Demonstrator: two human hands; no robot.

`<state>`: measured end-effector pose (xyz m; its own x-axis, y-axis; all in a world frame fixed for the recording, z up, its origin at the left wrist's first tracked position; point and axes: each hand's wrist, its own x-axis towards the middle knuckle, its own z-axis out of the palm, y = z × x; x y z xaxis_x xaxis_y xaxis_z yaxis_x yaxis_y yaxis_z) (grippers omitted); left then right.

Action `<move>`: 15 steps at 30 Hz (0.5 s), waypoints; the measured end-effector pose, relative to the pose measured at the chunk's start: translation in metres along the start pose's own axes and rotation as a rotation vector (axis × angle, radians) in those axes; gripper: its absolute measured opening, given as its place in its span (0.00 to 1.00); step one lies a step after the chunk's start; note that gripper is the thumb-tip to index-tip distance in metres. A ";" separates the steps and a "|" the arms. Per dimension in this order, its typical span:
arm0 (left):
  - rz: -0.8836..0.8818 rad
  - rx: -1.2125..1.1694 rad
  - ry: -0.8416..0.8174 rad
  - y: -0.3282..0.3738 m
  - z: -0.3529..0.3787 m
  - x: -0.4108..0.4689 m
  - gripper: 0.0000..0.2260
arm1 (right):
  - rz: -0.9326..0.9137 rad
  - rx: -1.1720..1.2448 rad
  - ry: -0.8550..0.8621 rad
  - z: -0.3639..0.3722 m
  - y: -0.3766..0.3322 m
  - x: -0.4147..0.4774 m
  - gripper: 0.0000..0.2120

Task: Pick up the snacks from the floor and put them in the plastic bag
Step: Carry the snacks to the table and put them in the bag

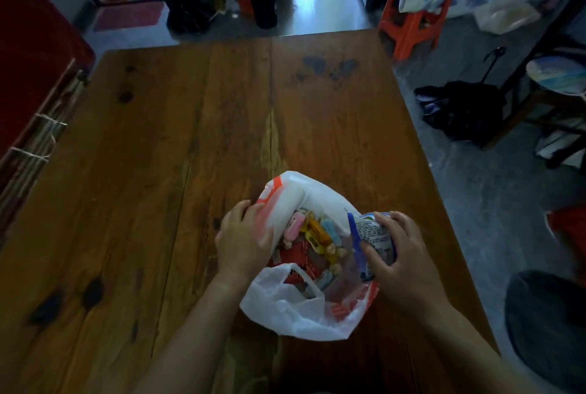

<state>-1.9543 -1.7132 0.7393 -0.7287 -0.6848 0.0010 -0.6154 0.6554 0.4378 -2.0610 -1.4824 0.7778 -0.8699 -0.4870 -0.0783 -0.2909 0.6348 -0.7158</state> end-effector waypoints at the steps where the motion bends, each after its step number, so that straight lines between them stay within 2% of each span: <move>1: -0.040 -0.007 -0.032 -0.005 0.002 0.004 0.20 | -0.002 0.000 -0.001 0.000 0.000 0.002 0.25; 6: -0.080 -0.096 -0.248 -0.018 0.023 0.008 0.24 | -0.006 0.011 -0.055 0.006 -0.007 0.013 0.25; 15: -0.092 -0.092 -0.221 -0.019 0.034 -0.014 0.27 | -0.040 0.013 -0.147 0.021 -0.008 0.032 0.26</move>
<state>-1.9425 -1.7047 0.7004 -0.7252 -0.6473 -0.2347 -0.6595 0.5552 0.5068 -2.0778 -1.5155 0.7661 -0.7898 -0.5950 -0.1491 -0.3184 0.6054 -0.7294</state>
